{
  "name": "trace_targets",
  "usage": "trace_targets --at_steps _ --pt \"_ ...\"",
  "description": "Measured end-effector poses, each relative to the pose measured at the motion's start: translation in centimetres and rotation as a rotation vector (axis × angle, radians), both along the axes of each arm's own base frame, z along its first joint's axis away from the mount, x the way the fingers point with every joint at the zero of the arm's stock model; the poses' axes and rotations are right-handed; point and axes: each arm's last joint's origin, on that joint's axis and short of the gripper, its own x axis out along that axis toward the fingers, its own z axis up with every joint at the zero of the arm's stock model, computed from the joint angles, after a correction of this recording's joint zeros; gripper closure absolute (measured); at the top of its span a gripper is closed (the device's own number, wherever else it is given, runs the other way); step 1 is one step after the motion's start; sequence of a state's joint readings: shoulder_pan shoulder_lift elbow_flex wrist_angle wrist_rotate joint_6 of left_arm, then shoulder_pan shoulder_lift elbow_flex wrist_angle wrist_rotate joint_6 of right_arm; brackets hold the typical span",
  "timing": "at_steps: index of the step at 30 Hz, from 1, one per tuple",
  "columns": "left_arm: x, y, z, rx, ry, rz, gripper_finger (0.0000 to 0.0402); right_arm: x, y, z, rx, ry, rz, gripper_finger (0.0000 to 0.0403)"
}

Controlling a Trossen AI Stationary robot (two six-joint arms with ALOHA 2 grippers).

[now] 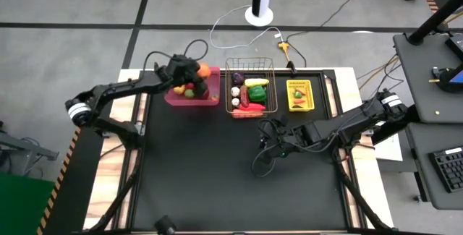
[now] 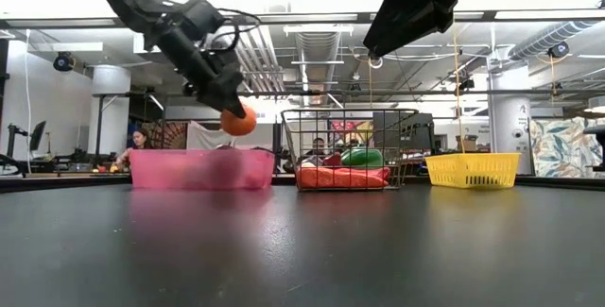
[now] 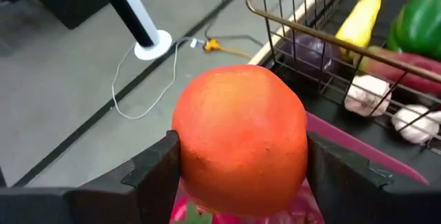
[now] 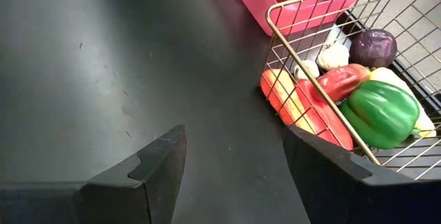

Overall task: Sort produce into baskets
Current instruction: Put the orange into the red bin, then return to Home Position

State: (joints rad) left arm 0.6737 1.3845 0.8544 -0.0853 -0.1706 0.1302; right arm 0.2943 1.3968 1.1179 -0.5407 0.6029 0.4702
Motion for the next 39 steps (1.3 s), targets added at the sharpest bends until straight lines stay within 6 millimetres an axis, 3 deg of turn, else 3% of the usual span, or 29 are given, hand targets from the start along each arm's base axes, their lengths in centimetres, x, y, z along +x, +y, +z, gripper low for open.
trace_targets --at_steps 11,20,26,29,32,39 --pt "2.6 2.8 -1.5 -0.071 0.174 -0.026 0.014 0.0 0.0 0.0 -0.004 0.003 0.005 0.017" --pt "2.6 2.9 -1.8 -0.084 0.182 -0.022 0.0091 0.0 0.0 0.0 0.0 0.006 0.013 0.017" --pt "2.5 2.0 -1.3 -0.108 0.176 -0.02 0.008 0.0 0.0 0.0 0.0 0.006 0.013 0.017" --pt "2.4 0.5 -0.1 -0.126 0.149 -0.022 0.0079 0.0 0.0 0.0 0.0 0.006 0.013 0.017" --pt "2.3 -2.3 1.4 -0.129 0.086 -0.061 0.0079 0.0 0.0 0.0 -0.011 0.008 0.019 0.017" --pt "1.6 -12.6 3.7 -0.065 -0.175 -0.285 0.0078 0.5 0.6 -0.6 -0.111 -0.083 0.168 0.017"
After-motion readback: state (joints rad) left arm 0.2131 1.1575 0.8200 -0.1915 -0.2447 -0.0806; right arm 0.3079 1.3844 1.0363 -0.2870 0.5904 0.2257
